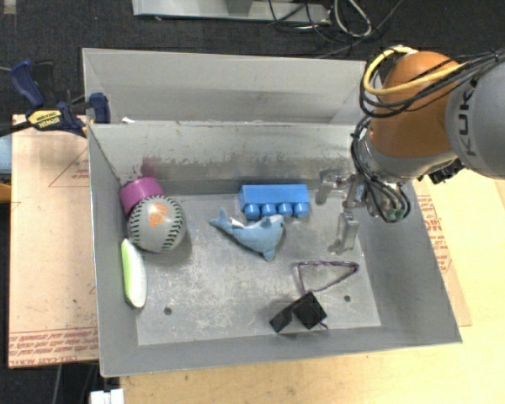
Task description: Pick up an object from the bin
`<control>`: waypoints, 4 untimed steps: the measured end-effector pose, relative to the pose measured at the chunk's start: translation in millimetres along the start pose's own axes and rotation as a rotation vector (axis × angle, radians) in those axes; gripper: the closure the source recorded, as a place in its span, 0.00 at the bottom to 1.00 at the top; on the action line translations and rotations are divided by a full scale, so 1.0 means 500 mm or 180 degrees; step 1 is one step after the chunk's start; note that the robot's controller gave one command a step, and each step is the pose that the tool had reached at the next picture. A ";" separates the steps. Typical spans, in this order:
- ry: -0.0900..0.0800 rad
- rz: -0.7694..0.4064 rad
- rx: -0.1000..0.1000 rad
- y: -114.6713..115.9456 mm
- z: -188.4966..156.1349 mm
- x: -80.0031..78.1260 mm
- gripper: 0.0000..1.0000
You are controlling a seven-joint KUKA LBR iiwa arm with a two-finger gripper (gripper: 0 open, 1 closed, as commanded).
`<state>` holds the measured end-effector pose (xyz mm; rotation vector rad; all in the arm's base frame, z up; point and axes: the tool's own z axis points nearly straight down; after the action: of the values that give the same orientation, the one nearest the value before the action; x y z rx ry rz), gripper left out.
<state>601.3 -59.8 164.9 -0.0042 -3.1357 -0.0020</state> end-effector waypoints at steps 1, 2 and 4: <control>-0.0025 -0.0007 0.0002 0.001 -0.010 -0.004 0.00; -0.0048 -0.0344 -0.0003 0.103 0.188 -0.114 0.00; -0.0053 -0.0320 -0.0007 0.118 0.130 -0.088 0.00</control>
Offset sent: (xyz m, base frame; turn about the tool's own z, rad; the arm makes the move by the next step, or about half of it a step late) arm 0.0522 0.0491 -0.0949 -0.1092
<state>645.2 -0.6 99.8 0.1544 -3.1486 -0.0059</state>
